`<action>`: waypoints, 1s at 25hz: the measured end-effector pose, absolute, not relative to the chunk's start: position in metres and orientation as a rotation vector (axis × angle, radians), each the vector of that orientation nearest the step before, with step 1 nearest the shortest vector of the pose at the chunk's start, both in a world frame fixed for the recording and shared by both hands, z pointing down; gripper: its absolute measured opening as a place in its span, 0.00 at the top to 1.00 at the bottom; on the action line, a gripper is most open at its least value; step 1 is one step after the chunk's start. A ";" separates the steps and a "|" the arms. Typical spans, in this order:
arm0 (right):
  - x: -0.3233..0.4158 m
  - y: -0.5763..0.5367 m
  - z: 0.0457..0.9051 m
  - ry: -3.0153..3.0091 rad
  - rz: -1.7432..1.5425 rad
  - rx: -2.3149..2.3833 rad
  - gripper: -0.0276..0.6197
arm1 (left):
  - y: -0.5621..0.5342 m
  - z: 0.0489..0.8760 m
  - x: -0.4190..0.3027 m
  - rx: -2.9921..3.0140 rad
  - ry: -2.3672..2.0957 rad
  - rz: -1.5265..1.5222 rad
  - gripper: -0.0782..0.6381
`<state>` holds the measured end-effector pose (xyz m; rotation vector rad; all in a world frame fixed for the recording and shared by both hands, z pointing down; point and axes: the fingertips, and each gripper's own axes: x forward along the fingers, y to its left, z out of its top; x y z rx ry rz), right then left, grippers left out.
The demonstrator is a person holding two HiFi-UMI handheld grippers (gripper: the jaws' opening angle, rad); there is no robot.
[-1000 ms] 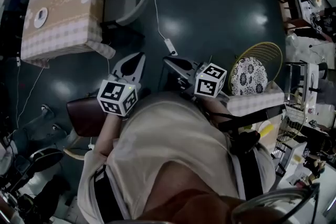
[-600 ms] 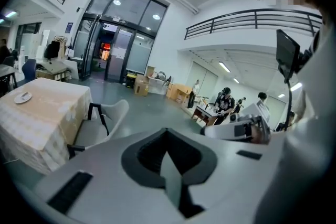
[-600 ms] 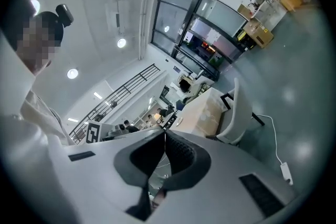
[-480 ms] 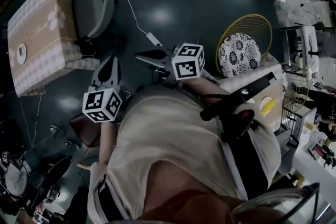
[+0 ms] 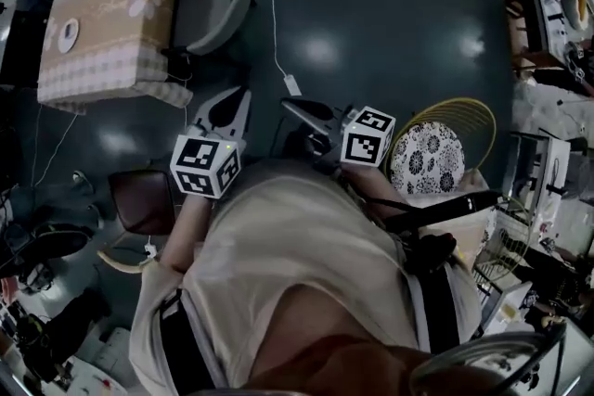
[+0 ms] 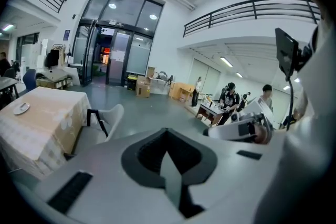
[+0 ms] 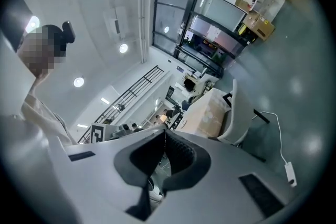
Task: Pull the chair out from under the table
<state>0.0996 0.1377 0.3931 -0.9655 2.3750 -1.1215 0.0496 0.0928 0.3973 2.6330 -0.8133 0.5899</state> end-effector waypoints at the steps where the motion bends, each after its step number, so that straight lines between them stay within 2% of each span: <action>1: 0.101 0.136 0.394 2.366 -1.131 -0.961 0.94 | 0.092 0.397 0.049 2.633 -0.824 0.595 0.88; 19: 0.101 0.080 0.417 2.389 -1.235 -1.110 0.94 | 0.025 0.413 0.033 2.605 -0.803 0.547 0.88; 25: 0.068 0.041 0.422 2.454 -1.269 -1.117 0.94 | -0.025 0.415 0.010 2.610 -0.791 0.508 0.88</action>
